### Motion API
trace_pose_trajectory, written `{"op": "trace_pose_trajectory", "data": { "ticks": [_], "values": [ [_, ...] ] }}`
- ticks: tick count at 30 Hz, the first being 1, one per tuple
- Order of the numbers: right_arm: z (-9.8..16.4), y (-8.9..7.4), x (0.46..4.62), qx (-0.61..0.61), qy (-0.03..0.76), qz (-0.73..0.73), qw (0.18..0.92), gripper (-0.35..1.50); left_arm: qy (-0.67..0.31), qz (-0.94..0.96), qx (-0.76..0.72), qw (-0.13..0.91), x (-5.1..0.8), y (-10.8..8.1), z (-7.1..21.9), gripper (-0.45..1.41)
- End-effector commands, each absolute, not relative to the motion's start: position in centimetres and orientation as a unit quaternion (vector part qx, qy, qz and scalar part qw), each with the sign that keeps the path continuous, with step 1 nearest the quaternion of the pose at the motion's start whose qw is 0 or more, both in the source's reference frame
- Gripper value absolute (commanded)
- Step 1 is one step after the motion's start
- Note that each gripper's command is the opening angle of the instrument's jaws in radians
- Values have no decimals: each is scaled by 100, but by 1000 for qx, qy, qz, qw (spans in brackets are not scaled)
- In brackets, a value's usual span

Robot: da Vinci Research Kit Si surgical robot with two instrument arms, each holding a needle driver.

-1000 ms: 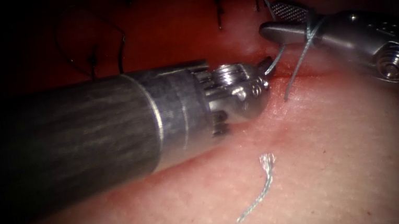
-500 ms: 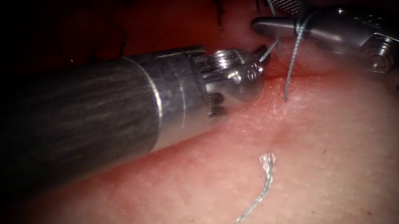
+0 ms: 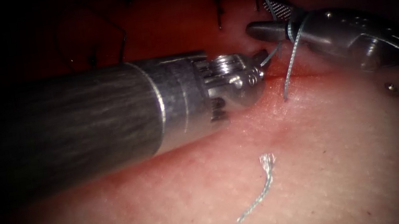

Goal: Wound Closure

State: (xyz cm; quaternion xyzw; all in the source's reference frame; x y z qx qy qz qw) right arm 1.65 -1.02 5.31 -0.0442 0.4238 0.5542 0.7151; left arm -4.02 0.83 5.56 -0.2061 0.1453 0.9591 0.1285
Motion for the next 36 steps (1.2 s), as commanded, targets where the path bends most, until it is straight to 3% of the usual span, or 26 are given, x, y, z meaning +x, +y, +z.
{"op": "trace_pose_trajectory", "data": {
  "ticks": [1,5,12,36],
  "values": [
    [534,-100,175,-42,425,561,710,-35,146,959,-207,129,-407,87,559,-45],
    [522,-107,177,-48,433,603,668,-35,147,958,-208,130,-405,90,560,-45],
    [498,-135,182,-65,420,619,661,-35,133,960,-208,133,-387,125,573,-45],
    [443,-213,205,-115,296,576,754,-35,121,965,-193,133,-397,283,645,-45]
  ]
}}
